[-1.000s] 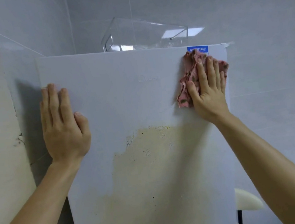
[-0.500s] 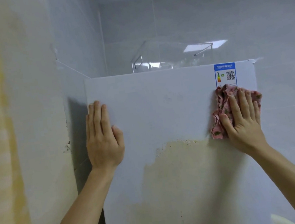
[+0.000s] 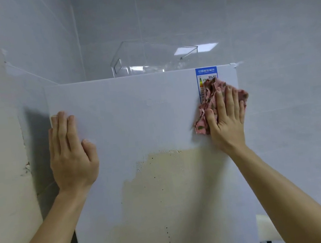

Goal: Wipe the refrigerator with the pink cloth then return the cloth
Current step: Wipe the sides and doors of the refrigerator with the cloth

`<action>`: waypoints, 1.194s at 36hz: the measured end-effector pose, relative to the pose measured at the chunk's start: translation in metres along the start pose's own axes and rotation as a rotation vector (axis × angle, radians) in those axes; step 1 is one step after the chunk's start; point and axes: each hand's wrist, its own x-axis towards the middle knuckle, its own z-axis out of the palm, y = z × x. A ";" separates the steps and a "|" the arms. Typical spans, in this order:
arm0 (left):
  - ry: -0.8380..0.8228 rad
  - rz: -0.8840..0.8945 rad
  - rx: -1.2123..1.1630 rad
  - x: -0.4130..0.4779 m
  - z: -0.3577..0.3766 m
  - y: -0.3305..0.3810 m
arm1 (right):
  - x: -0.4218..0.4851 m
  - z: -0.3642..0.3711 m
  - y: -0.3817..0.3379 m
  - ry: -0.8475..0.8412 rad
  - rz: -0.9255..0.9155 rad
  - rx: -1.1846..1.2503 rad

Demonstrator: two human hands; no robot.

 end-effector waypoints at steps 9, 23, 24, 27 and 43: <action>-0.023 -0.014 -0.008 0.000 -0.001 0.001 | -0.041 -0.001 0.014 -0.072 0.010 0.022; -0.011 -0.023 0.002 0.001 0.000 0.002 | -0.013 0.029 -0.090 0.119 -0.034 -0.019; -0.013 -0.021 0.000 0.001 -0.001 0.002 | -0.022 0.037 -0.103 0.140 -0.113 -0.032; -0.016 -0.003 0.000 0.002 -0.002 0.000 | -0.047 0.052 -0.136 0.129 -0.292 -0.035; -0.002 0.009 -0.032 0.003 -0.002 0.002 | -0.035 0.033 -0.088 0.118 -0.001 -0.019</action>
